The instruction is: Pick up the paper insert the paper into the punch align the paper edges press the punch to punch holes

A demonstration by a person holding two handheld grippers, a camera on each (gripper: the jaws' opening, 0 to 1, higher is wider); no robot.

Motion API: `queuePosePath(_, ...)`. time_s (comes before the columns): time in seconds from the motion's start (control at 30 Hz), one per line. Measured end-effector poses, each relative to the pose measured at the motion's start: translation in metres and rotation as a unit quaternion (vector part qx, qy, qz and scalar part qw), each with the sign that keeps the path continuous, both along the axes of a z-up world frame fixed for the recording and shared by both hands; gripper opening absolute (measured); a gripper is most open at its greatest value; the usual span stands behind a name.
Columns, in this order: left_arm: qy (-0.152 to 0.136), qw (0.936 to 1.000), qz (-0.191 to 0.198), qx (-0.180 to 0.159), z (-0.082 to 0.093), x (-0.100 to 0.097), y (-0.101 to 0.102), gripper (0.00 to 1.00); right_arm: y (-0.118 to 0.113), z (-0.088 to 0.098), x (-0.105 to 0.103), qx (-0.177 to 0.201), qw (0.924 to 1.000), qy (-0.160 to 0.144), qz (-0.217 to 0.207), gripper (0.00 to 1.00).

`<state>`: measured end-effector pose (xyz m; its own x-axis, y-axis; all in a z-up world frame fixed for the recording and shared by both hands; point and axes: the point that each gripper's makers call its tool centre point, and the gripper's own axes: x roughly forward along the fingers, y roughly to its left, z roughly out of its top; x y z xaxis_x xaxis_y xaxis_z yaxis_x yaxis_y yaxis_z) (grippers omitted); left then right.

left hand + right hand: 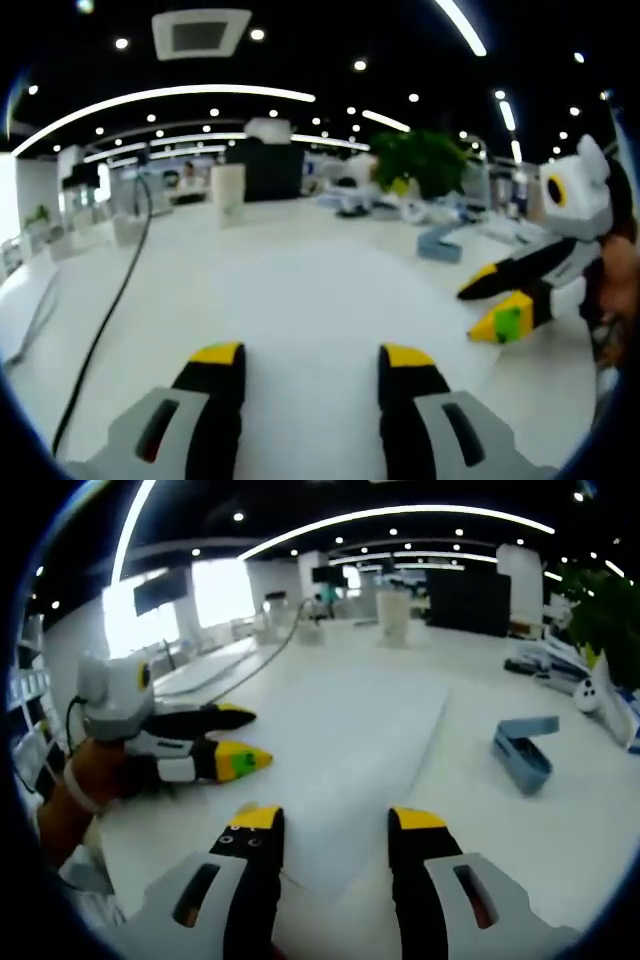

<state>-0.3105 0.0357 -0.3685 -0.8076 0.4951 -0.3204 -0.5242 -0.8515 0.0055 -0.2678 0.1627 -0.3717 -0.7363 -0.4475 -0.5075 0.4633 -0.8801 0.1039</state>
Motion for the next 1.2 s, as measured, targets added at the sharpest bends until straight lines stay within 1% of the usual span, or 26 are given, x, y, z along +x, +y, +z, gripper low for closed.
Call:
queuePosePath(0.07,0.001,1.0000,0.000,0.001,0.000,0.000,0.000,0.54,0.005,-0.002,-0.003,0.017,0.9998,0.003,-0.007,0.44)
queuePosePath(0.17,0.001,1.0000,0.001,0.001,0.000,-0.001,0.000,0.54,0.007,-0.003,-0.011,0.023,0.9997,0.009,-0.008,0.45)
queuePosePath(0.27,0.001,1.0000,0.000,0.001,-0.001,-0.001,-0.001,0.54,0.010,-0.002,-0.018,0.026,0.9996,0.006,-0.008,0.45)
queuePosePath(0.37,0.001,1.0000,0.000,0.000,-0.001,-0.001,-0.001,0.54,0.017,-0.006,-0.030,0.039,0.9991,0.002,-0.017,0.45)
queuePosePath(0.43,0.002,1.0000,0.000,-0.001,-0.001,-0.001,-0.001,0.54,0.011,-0.009,-0.033,0.042,0.9990,0.001,-0.010,0.48)
queuePosePath(0.47,0.003,1.0000,0.000,-0.001,-0.001,-0.001,-0.001,0.54,0.002,-0.009,-0.035,0.041,0.9990,0.009,0.013,0.49)
queuePosePath(0.5,0.003,1.0000,0.000,-0.002,-0.001,-0.001,-0.001,0.53,-0.004,-0.008,-0.036,0.034,0.9990,0.014,0.024,0.52)
queuePosePath(0.53,0.003,1.0000,-0.001,-0.002,-0.001,-0.001,0.000,0.52,-0.002,-0.009,-0.037,0.038,0.9992,0.007,0.008,0.53)
queuePosePath(0.6,0.004,1.0000,-0.002,-0.002,-0.001,-0.001,0.000,0.52,-0.004,-0.010,-0.039,0.039,0.9992,0.005,0.010,0.51)
queuePosePath(0.63,0.003,1.0000,-0.002,-0.002,-0.002,-0.001,0.000,0.52,-0.010,-0.008,-0.041,0.001,0.9999,-0.001,0.011,0.50)
queuePosePath(0.67,0.003,1.0000,-0.002,-0.002,-0.002,-0.001,0.000,0.52,-0.010,-0.006,-0.040,-0.011,0.9999,-0.005,0.007,0.48)
queuePosePath(0.7,0.003,1.0000,-0.002,-0.003,-0.002,-0.001,-0.001,0.52,-0.012,-0.005,-0.040,-0.019,0.9997,-0.005,0.015,0.46)
queuePosePath(0.8,0.004,1.0000,-0.003,-0.003,-0.002,-0.001,-0.002,0.51,-0.011,-0.004,-0.045,-0.041,0.9991,-0.007,0.009,0.44)
queuePosePath(0.87,0.004,1.0000,-0.005,-0.003,-0.002,-0.001,-0.001,0.51,-0.014,-0.001,-0.046,-0.067,0.9976,-0.011,0.010,0.43)
queuePosePath(1.0,0.004,1.0000,-0.004,-0.003,-0.001,-0.001,-0.001,0.50,-0.020,0.002,-0.051,-0.114,0.9932,-0.021,0.016,0.44)
queuePosePath(1.07,0.004,1.0000,-0.003,-0.003,-0.001,-0.002,-0.002,0.49,-0.025,0.003,-0.057,-0.136,0.9902,-0.021,0.024,0.44)
queuePosePath(1.13,0.004,1.0000,-0.001,-0.003,-0.002,-0.002,-0.002,0.48,-0.027,0.002,-0.064,-0.138,0.9899,-0.021,0.024,0.45)
queuePosePath(1.2,0.004,1.0000,-0.002,-0.004,-0.003,-0.008,0.000,0.48,-0.030,0.001,-0.072,-0.139,0.9898,-0.016,0.027,0.47)
